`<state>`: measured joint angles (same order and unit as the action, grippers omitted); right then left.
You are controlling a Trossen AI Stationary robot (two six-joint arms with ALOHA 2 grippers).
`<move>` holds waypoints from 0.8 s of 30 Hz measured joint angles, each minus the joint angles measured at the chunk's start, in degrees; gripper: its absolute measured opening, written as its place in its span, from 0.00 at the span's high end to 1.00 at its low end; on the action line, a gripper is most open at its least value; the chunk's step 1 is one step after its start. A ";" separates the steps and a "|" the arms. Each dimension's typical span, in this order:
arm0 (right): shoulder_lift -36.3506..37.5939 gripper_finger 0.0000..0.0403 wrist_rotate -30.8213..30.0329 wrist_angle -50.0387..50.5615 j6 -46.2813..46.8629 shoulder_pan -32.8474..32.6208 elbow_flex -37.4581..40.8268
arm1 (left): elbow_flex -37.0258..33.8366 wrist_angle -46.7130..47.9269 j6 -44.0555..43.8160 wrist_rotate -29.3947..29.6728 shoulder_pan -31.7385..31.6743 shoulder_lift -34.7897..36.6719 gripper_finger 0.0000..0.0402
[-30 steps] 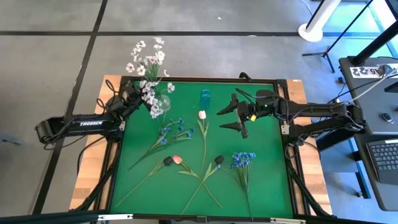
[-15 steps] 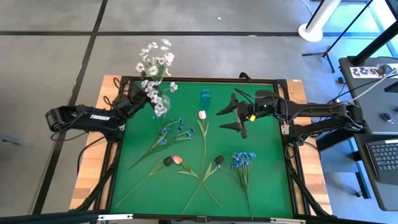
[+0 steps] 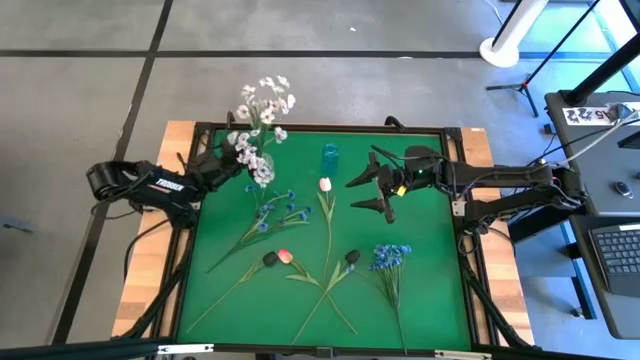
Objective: Sort flowers into vase by color
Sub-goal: Put the white flowers into the transparent vase
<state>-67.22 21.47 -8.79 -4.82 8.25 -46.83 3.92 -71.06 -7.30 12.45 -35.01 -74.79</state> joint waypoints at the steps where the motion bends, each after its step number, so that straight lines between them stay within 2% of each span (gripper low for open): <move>1: -0.01 0.37 0.00 -0.11 0.00 0.00 0.00 | 0.00 1.48 -0.07 0.02 0.29 -0.06 1.00; 9: -0.13 0.37 0.00 -0.10 0.02 0.00 0.00 | 0.00 5.02 0.44 1.62 4.22 -0.03 0.90; 20: -0.13 0.37 0.00 -0.11 0.35 0.00 0.00 | 0.00 6.41 8.38 17.67 11.17 0.01 0.77; 24: -0.13 0.37 0.00 -0.10 0.45 0.00 0.00 | 0.00 6.46 9.48 21.27 12.85 0.07 0.70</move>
<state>-67.35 21.47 -8.90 -4.37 8.25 -46.83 3.92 -64.60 2.18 33.72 -22.16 -74.73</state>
